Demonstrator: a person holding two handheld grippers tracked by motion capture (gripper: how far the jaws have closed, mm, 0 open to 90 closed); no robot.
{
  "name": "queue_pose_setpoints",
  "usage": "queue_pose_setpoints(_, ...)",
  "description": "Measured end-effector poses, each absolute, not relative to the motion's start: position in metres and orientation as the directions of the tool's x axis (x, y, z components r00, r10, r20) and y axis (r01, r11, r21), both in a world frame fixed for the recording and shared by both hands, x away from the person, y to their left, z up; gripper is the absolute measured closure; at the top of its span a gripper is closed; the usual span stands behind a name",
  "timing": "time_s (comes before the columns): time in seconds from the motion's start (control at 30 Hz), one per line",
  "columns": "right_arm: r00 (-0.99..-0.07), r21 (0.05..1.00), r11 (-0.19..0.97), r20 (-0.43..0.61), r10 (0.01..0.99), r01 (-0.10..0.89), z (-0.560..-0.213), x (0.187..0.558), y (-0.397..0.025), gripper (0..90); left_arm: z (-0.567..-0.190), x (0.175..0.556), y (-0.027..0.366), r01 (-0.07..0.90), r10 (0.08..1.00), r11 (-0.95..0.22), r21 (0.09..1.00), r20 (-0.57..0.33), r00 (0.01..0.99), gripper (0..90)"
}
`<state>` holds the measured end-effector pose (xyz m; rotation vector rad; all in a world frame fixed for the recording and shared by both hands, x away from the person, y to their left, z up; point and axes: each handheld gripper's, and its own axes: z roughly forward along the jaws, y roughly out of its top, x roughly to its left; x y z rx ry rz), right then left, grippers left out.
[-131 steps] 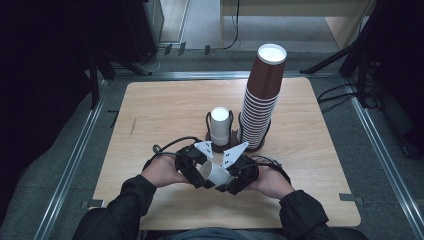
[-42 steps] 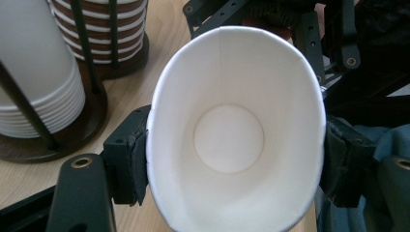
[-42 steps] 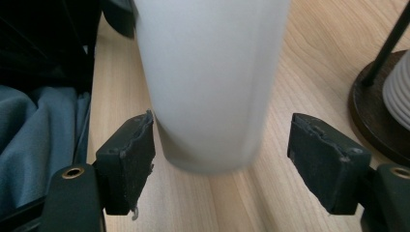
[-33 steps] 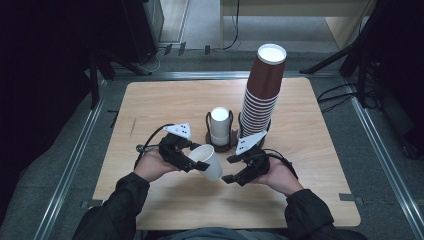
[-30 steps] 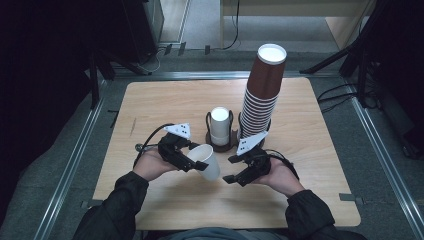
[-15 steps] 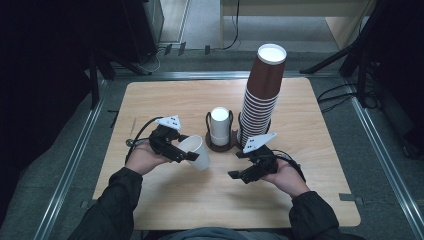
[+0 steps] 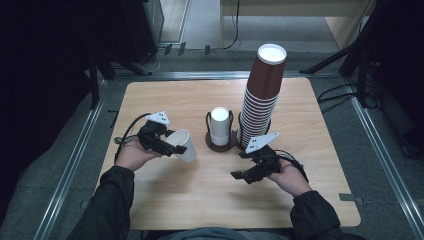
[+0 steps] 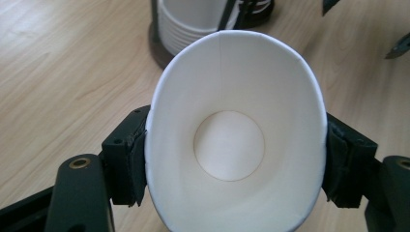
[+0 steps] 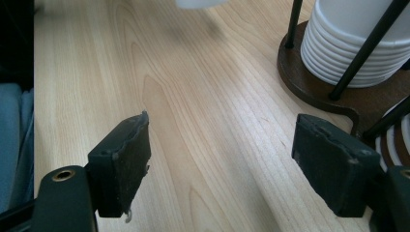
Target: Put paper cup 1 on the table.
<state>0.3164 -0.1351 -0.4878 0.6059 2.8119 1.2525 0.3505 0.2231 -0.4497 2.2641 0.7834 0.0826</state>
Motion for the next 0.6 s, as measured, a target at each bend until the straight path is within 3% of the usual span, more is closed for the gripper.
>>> queue_pose_setpoints(0.6,-0.924,0.7,0.628,0.128,0.359,0.341,-0.489,0.318,-0.137,21.9,-0.449,0.361,0.264,0.577,0.674,-0.499,0.647,-0.13,0.728,25.6)
